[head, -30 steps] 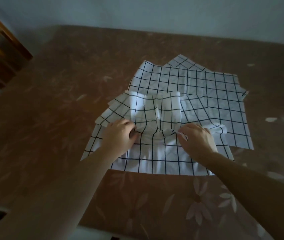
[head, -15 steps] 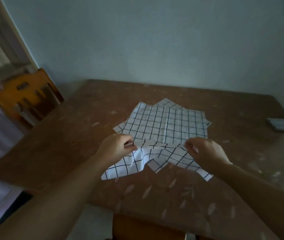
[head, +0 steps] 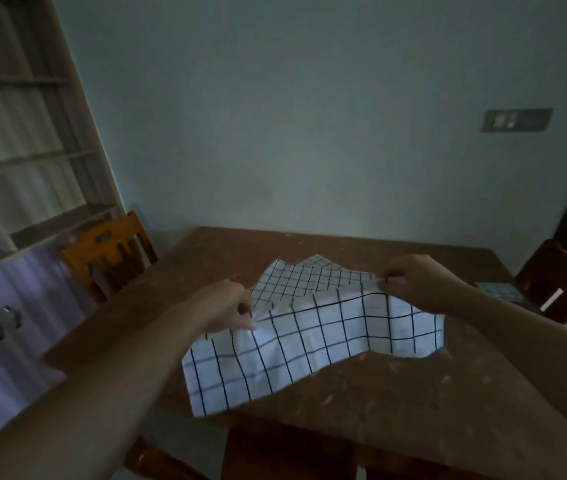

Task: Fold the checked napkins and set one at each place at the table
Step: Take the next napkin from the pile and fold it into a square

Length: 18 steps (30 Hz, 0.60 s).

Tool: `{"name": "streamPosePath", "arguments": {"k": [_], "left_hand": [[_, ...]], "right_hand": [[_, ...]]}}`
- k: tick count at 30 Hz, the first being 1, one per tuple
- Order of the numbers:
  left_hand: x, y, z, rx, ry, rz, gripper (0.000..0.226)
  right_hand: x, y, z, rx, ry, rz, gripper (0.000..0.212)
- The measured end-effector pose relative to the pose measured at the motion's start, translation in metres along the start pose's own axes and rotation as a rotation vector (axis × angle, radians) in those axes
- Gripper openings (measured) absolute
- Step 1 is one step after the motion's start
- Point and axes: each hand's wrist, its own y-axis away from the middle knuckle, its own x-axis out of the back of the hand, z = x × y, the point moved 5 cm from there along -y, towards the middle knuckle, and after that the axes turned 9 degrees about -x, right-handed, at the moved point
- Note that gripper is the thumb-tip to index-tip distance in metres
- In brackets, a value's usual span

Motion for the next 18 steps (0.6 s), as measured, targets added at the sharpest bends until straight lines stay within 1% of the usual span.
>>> {"name": "streamPosePath", "arguments": {"k": [1, 2, 3, 5, 6, 8, 9, 11, 12, 13, 14, 15, 16, 17, 18], "left_hand": [[-0.004, 0.005, 0.004, -0.010, 0.071, -0.048, 0.023], [-0.006, 0.009, 0.014, -0.037, 0.157, -0.060, 0.021], [-0.006, 0.013, 0.028, -0.072, 0.228, -0.048, 0.022], [-0.006, 0.012, 0.058, -0.079, 0.369, 0.020, 0.042], [-0.009, 0.007, 0.068, -0.074, 0.433, 0.059, 0.044], [-0.012, 0.001, 0.085, -0.080, 0.536, 0.106, 0.027], [-0.014, -0.002, 0.088, -0.084, 0.590, 0.121, 0.022], [-0.017, -0.003, 0.083, -0.078, 0.716, 0.135, 0.022], [-0.015, -0.001, 0.081, -0.103, 0.773, 0.152, 0.023], [-0.012, 0.002, 0.079, -0.136, 0.821, 0.161, 0.020], [-0.010, 0.004, 0.076, -0.153, 0.866, 0.166, 0.014], [-0.008, 0.006, 0.071, -0.160, 0.905, 0.176, 0.012], [-0.007, 0.008, 0.065, -0.147, 0.934, 0.192, 0.022], [-0.005, 0.010, 0.059, -0.131, 0.959, 0.208, 0.027], [-0.007, 0.011, 0.052, -0.116, 0.985, 0.214, 0.022]], "right_hand": [[0.009, 0.003, -0.012, 0.040, -0.016, 0.015, 0.012], [0.016, 0.005, -0.024, 0.080, -0.025, 0.022, 0.011], [0.021, 0.008, -0.037, 0.110, -0.022, 0.015, 0.010], [0.027, 0.012, -0.063, 0.155, -0.013, -0.015, 0.010], [0.030, 0.012, -0.074, 0.179, -0.007, -0.016, 0.012], [0.037, 0.011, -0.090, 0.203, 0.017, -0.001, 0.015], [0.042, 0.010, -0.094, 0.206, 0.052, 0.024, 0.016], [0.053, 0.007, -0.094, 0.185, 0.173, 0.145, 0.018], [0.057, 0.005, -0.091, 0.163, 0.212, 0.225, 0.026], [0.059, 0.003, -0.086, 0.121, 0.215, 0.286, 0.042], [0.060, 0.002, -0.079, 0.054, 0.167, 0.308, 0.062], [0.057, 0.000, -0.068, -0.036, 0.054, 0.278, 0.082], [0.050, 0.000, -0.057, -0.142, -0.140, 0.204, 0.097], [0.039, 0.000, -0.046, -0.249, -0.392, 0.107, 0.105], [0.027, -0.001, -0.036, -0.336, -0.618, 0.004, 0.100]]}}
